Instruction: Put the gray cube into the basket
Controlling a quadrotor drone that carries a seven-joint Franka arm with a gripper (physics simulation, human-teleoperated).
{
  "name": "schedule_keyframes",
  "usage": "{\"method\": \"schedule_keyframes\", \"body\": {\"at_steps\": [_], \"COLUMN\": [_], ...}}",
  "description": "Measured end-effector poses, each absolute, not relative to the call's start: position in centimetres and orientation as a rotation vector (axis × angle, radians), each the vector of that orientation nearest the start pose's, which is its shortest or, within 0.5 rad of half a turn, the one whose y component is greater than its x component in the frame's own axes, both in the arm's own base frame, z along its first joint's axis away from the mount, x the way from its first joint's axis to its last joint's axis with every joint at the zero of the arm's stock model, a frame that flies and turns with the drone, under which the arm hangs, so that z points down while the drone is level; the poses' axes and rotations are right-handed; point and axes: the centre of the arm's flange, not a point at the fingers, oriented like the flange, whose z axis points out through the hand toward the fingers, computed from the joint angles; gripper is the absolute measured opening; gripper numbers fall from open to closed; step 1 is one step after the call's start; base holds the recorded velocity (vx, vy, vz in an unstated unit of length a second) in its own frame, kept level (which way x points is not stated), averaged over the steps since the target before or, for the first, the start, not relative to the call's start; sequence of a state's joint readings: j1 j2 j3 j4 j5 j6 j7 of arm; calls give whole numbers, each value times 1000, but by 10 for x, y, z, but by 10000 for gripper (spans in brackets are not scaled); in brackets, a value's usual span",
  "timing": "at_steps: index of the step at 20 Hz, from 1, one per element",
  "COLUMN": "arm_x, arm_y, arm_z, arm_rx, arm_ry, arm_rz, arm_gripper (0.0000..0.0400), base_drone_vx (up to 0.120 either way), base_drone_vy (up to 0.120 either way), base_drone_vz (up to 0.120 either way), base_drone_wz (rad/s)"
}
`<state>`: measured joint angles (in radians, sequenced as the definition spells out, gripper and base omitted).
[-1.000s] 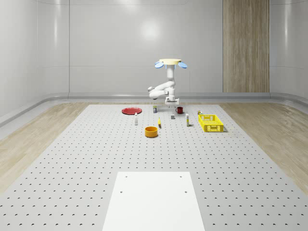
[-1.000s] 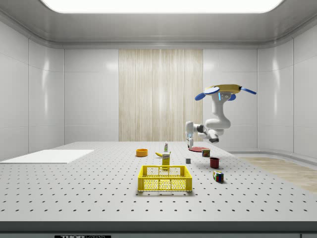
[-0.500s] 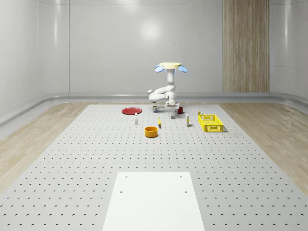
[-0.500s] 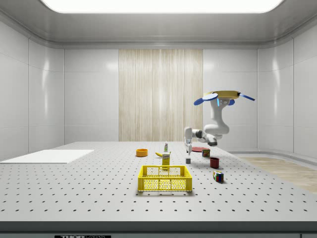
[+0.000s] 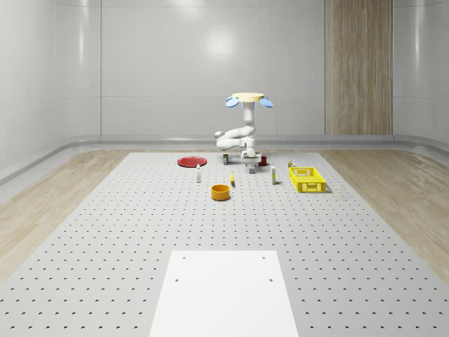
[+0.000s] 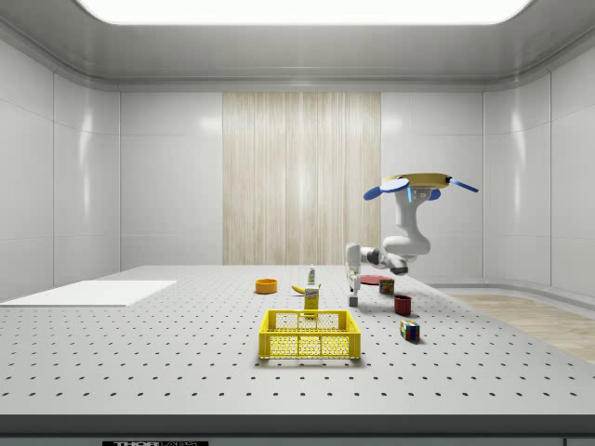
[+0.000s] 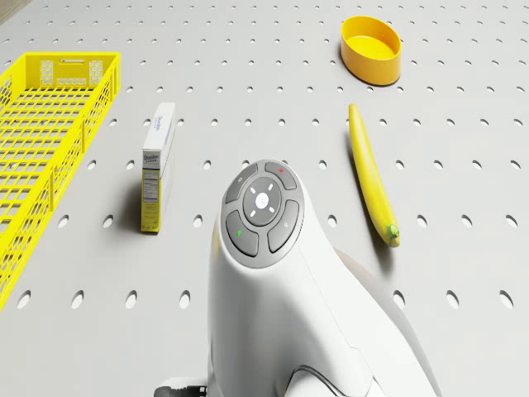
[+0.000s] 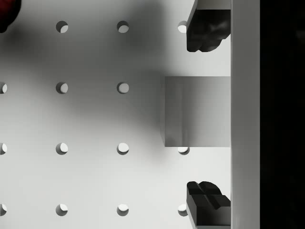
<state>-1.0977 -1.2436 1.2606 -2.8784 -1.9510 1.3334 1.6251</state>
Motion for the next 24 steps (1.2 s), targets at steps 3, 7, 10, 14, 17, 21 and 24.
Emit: {"method": "schedule_keyframes", "body": {"at_steps": [3,7,10,14,17,21,24], "arm_x": [307,307,309,318,322,325,322], "arm_y": [-6,-8,-9,-10,-8,-7,-7], "arm_z": [509,519,524,528,529,530,531], "arm_rx": [1,1,1,1,1,1,1], "arm_ry": [-2,-2,-2,-2,-2,-2,-2], "arm_rz": [785,785,785,785,785,785,785], "arm_gripper": [400,400,400,400,400,400,400], "base_drone_vx": [0,0,0,0,0,0,0], "base_drone_vy": [0,0,0,0,0,0,0], "base_drone_vz": [0,0,0,0,0,0,0], "base_drone_wz": [0,0,0,0,0,0,0]}}
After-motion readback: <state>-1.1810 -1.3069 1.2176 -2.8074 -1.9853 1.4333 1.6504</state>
